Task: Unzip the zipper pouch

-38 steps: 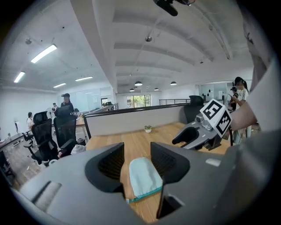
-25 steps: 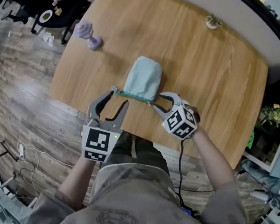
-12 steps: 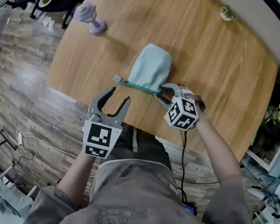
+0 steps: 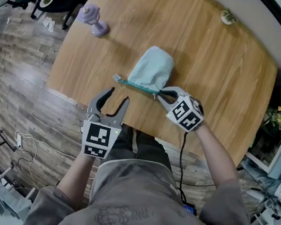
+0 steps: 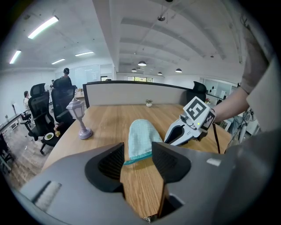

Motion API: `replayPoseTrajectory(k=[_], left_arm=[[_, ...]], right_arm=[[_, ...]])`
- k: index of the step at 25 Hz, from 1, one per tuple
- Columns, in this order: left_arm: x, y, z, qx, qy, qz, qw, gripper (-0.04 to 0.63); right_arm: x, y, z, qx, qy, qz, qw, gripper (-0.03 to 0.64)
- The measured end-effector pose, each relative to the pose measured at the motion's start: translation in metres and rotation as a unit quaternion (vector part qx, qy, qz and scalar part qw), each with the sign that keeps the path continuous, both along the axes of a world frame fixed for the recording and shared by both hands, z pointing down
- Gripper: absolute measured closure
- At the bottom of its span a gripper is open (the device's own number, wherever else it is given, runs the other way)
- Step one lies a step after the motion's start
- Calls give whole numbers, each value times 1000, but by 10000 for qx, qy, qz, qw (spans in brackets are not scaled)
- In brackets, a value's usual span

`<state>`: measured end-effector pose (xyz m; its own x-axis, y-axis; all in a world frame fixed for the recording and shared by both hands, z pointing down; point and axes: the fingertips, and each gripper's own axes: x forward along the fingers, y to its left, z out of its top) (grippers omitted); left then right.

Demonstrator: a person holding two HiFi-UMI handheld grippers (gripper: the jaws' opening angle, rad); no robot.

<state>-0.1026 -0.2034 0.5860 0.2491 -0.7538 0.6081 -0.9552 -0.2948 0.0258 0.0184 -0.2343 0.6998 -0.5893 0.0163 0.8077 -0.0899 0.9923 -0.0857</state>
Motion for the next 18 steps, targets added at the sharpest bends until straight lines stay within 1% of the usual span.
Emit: replayPoseTrajectory(k=[2, 4, 7, 9, 13, 15, 16, 18], left_arm=[[-4, -3, -7, 79, -19, -8, 10000, 397], [-8, -6, -18, 168, -31, -12, 9999, 397], [-15, -12, -41, 338, -64, -2, 9994, 397], [-20, -20, -60, 524, -91, 7, 9986, 397], [-29, -29, -101, 947, -125, 11, 9954, 397], [-34, -30, -123, 1151, -135, 12, 9933, 397], [-36, -31, -135, 1254, -139, 15, 9920, 397], [-40, -32, -158, 1464, -141, 26, 9891, 397]], right_arm=[[-7, -4, -18, -185, -296, 332, 9988, 568], [-14, -11, -39, -347, -611, 681, 9952, 571], [-23, -18, -75, -585, -1066, 1093, 9865, 574], [-29, -24, -102, -646, -1371, 1286, 9801, 575], [-35, -34, -156, -684, -2020, 1681, 9624, 578], [-36, -35, -185, -721, -2349, 1871, 9511, 581], [-37, -35, -200, -738, -2520, 1955, 9449, 603], [-37, -34, -229, -725, -2829, 2066, 9338, 604]])
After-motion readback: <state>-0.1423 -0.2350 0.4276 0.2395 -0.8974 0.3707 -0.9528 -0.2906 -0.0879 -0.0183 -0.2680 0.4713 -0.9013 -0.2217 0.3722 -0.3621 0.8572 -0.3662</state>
